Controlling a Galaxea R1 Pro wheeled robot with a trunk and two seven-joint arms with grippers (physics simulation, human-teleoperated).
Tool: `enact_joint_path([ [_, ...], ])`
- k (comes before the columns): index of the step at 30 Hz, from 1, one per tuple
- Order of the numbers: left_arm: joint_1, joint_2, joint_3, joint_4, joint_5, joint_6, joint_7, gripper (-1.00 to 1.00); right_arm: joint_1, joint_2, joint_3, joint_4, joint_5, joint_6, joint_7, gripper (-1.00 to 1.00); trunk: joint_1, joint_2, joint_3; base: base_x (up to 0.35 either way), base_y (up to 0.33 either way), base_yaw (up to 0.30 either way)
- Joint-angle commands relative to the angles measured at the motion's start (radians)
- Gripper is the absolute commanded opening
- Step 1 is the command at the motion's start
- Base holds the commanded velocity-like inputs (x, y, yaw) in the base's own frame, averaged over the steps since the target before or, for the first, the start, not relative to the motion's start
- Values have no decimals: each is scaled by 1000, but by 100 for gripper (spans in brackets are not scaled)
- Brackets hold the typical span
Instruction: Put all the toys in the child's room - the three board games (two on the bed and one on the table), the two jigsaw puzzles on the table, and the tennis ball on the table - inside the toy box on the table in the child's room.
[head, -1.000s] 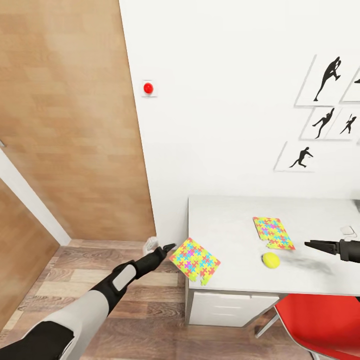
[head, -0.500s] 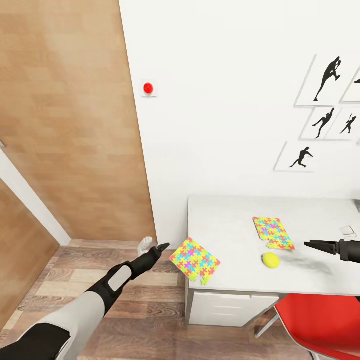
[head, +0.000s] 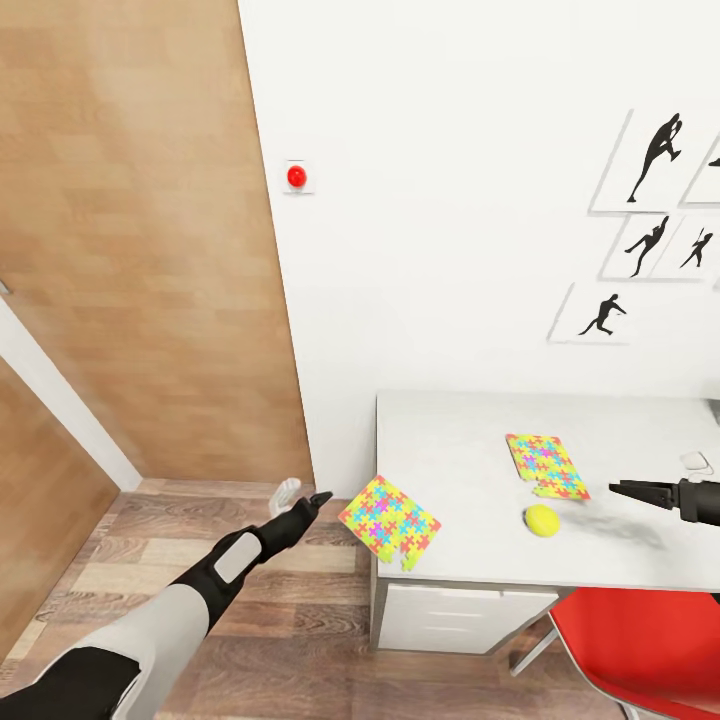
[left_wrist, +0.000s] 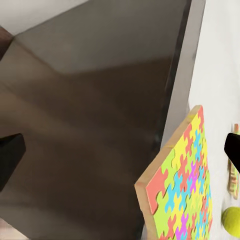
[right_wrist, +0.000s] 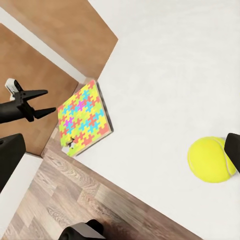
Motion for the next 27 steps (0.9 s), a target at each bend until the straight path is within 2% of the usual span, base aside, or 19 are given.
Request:
enact_joint_path([
  [1,-1,0,-1,1,7,4,4,100,-1,-1,1,0,-5,8,0,100,1,-2,-2,0,0,0],
  [27,-4,-4,6,7,6,4,101,100,-1,-5,1,1,-5,8,2,100,1,-2,-2,0,0,0],
])
